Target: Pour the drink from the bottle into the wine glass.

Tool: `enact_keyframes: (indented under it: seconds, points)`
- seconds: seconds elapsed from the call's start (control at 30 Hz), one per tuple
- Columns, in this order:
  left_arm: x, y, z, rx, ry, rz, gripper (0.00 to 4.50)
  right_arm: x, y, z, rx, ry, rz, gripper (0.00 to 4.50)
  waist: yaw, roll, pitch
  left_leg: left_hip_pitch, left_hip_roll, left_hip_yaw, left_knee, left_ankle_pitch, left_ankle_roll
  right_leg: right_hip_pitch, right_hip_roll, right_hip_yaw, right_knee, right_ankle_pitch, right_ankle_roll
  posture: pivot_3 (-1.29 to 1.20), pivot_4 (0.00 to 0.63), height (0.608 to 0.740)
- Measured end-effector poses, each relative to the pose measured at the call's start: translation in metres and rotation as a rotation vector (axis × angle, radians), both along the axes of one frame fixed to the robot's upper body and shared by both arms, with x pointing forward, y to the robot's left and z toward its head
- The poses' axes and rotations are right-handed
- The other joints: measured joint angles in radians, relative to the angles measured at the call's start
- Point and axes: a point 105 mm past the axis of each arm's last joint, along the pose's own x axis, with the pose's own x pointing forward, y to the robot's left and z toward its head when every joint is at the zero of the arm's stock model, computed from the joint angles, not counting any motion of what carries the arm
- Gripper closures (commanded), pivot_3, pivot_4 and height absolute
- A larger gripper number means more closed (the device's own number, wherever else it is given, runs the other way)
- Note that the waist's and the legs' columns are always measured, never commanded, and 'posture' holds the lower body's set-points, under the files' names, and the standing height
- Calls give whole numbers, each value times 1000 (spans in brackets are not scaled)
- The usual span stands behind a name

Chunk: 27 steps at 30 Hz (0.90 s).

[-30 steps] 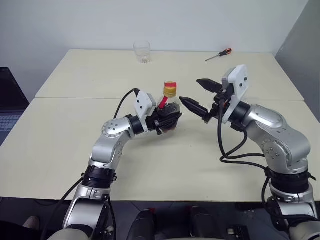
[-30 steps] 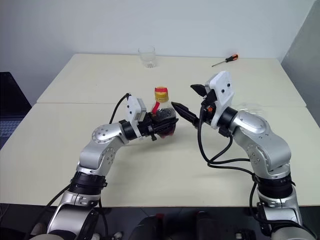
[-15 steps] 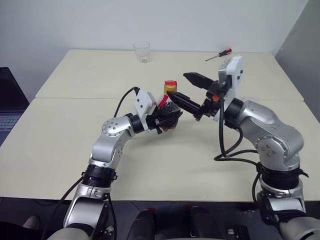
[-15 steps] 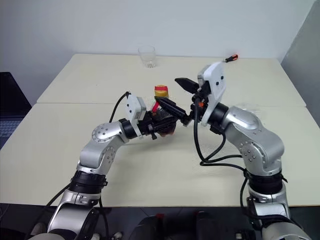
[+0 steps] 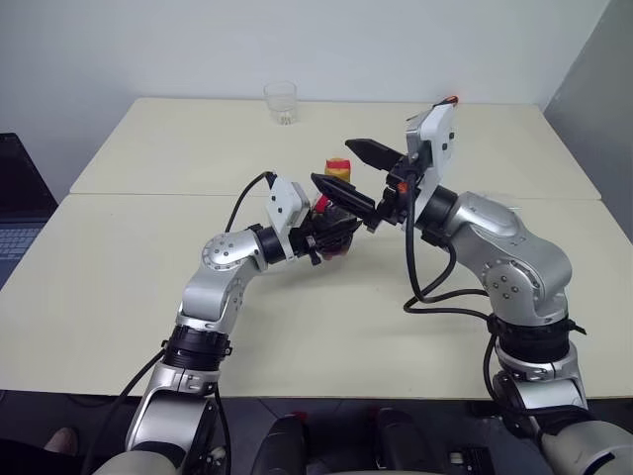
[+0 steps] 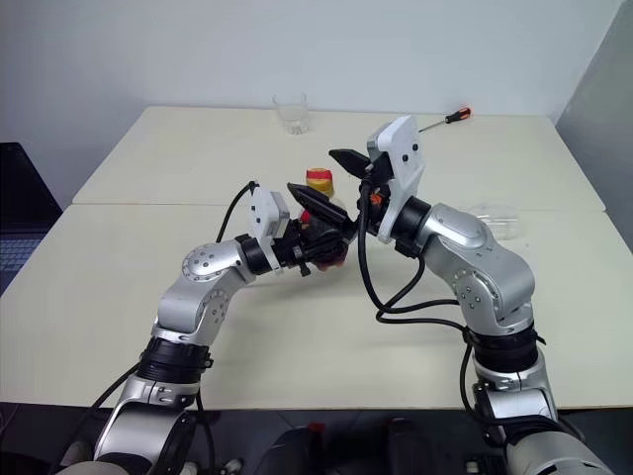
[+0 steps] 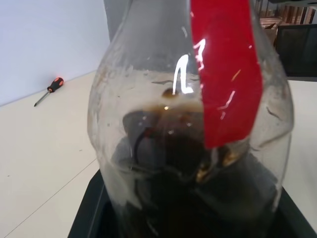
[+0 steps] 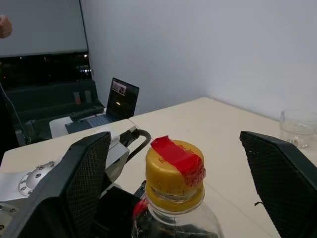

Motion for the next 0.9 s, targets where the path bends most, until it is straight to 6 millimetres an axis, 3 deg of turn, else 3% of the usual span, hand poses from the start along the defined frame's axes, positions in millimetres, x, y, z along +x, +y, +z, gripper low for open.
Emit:
enact_keyframes:
  seconds: [0.23, 0.27, 0.63, 0.9]
  points:
    - [0, 0, 0, -2, 0, 2, 2481, 1, 1, 0, -9, -6, 1, 3096, 0, 0, 0, 0, 0, 0, 0, 0, 0, 0, 0, 0, 0, 0, 0, 0, 150, 740]
    - [0, 0, 0, -3, 0, 2, 2481, 0, 1, 0, -10, -7, 3, 3287, 0, 0, 0, 0, 0, 0, 0, 0, 0, 0, 0, 0, 0, 0, 0, 0, 150, 740]
    - [0, 0, 0, -4, -1, 3, 2481, 0, 1, 1, -16, -6, 19, 3286, 0, 0, 0, 0, 0, 0, 0, 0, 0, 0, 0, 0, 0, 0, 0, 0, 150, 740]
    - [-16, 0, 4, -8, -28, -43, 2481, -11, -3, 8, -11, 30, 184, 3286, 0, 0, 0, 0, 0, 0, 0, 0, 0, 0, 0, 0, 0, 0, 0, 0, 150, 740]
